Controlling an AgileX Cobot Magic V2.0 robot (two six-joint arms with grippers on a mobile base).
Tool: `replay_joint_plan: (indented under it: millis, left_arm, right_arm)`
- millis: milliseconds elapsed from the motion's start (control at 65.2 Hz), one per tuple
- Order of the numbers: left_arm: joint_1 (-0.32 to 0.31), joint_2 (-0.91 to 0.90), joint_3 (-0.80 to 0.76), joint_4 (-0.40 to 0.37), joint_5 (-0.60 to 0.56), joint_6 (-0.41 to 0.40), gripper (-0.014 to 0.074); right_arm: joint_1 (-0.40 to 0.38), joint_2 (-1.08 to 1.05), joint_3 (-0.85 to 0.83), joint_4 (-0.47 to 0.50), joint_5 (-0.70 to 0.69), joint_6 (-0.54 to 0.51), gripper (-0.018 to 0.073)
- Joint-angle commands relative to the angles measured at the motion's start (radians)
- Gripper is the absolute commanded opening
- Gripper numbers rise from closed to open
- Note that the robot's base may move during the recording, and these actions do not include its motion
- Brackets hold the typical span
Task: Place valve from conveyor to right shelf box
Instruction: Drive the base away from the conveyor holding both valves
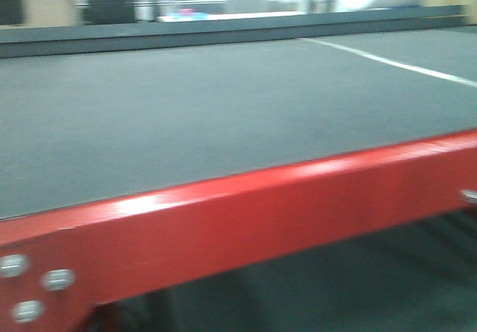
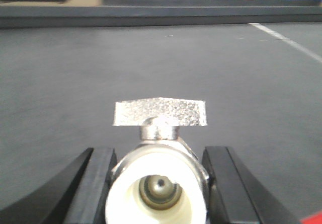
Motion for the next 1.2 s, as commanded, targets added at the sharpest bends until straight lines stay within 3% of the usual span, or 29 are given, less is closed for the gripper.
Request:
replay_joint_plan:
  millis: [0,1180]
  left_arm:
    - [-0.004,-0.019,-0.005,-0.011,-0.055,-0.002,-0.0111]
    - [-0.004,-0.022,-0.005,-0.011,-0.055,-0.002,-0.0111]
  right_arm:
    - [-0.002,-0.012,-0.008,-0.005,-0.068,-0.002,-0.0162]
    - [-0.002,-0.012,-0.008,-0.005,-0.068,-0.002,-0.0162]
